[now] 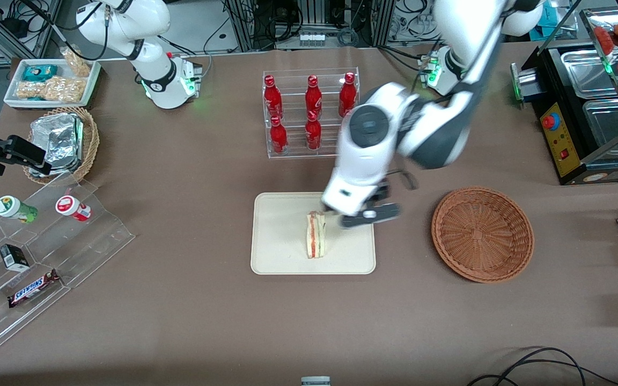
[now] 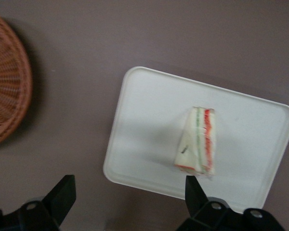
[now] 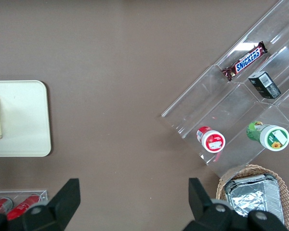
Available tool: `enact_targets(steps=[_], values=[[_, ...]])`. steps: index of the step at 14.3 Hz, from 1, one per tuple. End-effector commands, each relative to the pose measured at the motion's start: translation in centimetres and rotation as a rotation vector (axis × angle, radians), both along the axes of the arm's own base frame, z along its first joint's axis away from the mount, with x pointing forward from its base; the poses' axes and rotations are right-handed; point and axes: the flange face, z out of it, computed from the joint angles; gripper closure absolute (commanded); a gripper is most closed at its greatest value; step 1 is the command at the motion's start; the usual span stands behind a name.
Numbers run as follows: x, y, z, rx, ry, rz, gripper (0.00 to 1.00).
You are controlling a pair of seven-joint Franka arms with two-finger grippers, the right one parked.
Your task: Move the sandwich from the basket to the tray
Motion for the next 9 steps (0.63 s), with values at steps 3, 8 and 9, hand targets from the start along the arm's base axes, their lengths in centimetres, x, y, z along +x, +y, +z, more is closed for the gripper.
enact_targets(steps=[3, 8, 9], values=[[2.3, 9.9, 0.8, 0.037, 0.087, 0.140, 0.00], [1.9, 21.2, 2.2, 0.045, 0.150, 0.120, 0.00], [1.5, 23.3, 2.3, 0.043, 0.161, 0.103, 0.00]])
